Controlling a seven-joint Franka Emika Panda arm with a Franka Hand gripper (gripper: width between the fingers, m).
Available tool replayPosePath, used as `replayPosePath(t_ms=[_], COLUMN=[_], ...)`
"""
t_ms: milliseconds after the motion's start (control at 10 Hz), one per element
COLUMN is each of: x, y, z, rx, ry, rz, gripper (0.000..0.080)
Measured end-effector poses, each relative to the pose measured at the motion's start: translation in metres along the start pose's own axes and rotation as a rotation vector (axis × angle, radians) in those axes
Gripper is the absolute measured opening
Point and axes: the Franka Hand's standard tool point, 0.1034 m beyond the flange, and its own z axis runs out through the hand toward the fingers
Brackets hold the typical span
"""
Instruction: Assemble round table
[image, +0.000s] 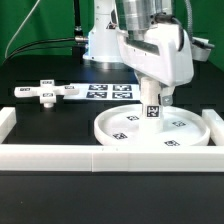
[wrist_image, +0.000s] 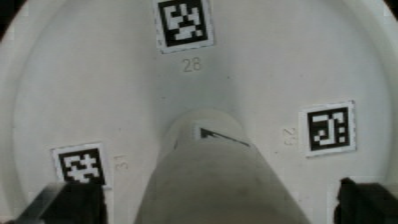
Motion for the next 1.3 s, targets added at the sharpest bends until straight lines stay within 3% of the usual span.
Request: replayPosePath(t_ms=[300,800,1300], x=[0.0008,0.0016,0.003], y=[0.0005,-0.0042,-0.0021], z=[0.0004,-0.0054,-0.0047], rx=[-0.003,-0.045,-0.054], ry=[0.002,0.029,0.017], rz=[-0.251,-0.924,-1.216], gripper=[0.0649,0.0649,0.0649])
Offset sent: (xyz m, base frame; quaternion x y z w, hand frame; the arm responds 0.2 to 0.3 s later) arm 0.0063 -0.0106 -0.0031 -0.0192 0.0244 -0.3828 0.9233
